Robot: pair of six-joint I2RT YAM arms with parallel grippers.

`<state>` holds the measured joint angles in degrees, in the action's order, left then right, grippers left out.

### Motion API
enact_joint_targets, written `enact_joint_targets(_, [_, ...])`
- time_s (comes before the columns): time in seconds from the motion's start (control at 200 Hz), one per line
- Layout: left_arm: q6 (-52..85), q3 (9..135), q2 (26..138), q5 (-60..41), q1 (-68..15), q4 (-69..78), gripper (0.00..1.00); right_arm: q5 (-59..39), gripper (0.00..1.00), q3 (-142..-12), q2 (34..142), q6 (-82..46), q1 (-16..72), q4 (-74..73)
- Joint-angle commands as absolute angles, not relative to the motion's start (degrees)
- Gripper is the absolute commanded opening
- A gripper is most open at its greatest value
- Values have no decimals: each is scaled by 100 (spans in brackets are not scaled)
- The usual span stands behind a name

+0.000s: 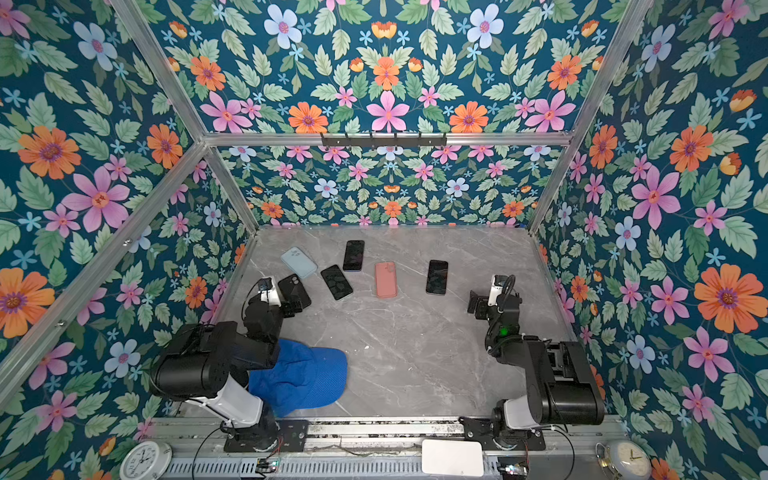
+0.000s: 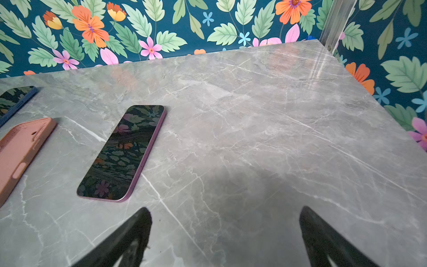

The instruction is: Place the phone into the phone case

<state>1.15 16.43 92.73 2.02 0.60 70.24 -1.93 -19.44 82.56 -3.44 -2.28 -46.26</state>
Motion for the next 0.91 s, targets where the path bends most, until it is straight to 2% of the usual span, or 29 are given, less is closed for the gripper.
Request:
enact_joint_targets(0.0, [106,1661,9277,264,62,7146,100,-220,99,-1955,8254,-306,-228,-4719])
enact_joint_targets(0.905, [106,1674,9275,272,62,7124,100,-246,99,-1932,8253,-316,-235,-4772])
